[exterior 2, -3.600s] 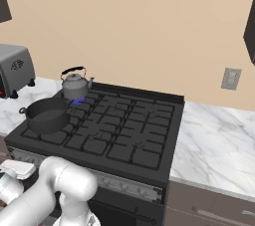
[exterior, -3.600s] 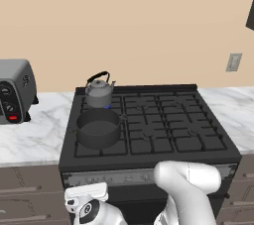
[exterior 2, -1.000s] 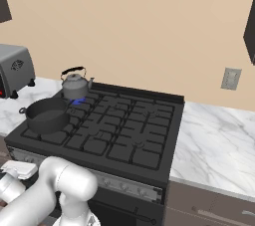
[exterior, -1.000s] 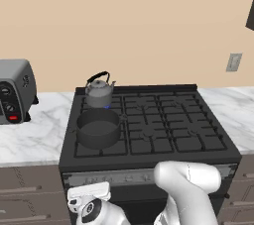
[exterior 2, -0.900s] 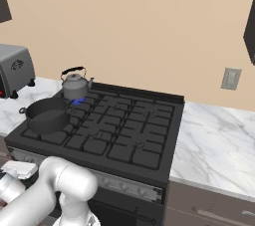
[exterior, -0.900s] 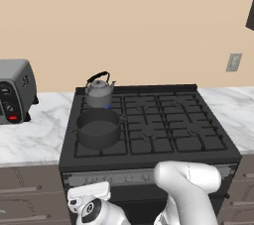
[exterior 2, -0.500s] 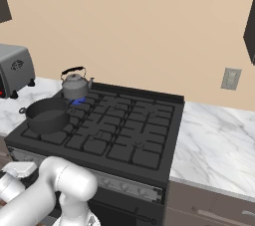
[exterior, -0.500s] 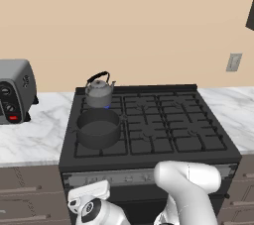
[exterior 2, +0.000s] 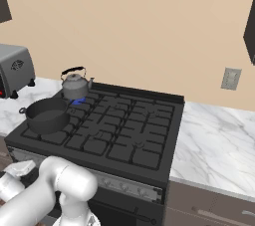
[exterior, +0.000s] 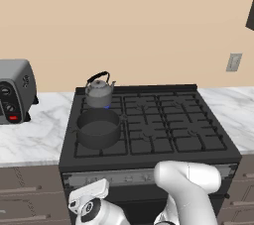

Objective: Pick the kettle from the cabinet and place it on a stove burner. Then pick the pot from the counter and place it on another stove burner. Finally, turn both burners on.

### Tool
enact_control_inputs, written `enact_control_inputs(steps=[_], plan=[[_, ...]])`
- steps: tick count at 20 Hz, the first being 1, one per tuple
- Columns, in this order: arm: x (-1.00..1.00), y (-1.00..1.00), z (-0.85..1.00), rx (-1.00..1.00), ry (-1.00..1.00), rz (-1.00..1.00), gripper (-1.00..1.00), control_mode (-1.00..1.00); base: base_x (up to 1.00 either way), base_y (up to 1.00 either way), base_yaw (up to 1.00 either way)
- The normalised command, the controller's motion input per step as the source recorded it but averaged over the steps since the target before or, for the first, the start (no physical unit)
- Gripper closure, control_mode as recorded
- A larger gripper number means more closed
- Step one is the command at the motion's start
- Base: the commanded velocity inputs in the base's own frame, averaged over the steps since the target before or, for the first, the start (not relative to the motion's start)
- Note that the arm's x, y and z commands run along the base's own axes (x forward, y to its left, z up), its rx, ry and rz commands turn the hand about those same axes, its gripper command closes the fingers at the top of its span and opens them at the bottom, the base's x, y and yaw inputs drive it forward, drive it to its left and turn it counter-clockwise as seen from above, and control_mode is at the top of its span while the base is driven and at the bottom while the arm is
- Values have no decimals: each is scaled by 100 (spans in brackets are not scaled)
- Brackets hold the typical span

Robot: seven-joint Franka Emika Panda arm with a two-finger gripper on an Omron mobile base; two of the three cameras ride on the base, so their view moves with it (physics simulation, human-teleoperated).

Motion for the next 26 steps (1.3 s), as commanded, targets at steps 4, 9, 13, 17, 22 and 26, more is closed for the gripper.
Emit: enact_control_inputs(steps=[4, 9, 13, 17, 22, 26], plan=[[0, 0, 0, -24, 2, -1, 100, -100, 0, 0, 0], [0, 0, 0, -24, 2, -1, 100, -100, 0, 0, 0], [0, 0, 0, -25, 2, -1, 100, -100, 0, 0, 0], [0, 0, 0, -25, 3, -1, 100, -100, 0, 0, 0], [0, 0, 0, -25, 3, 0, 100, -100, 0, 0, 0], [0, 0, 0, -23, 3, -1, 100, -100, 0, 0, 0]])
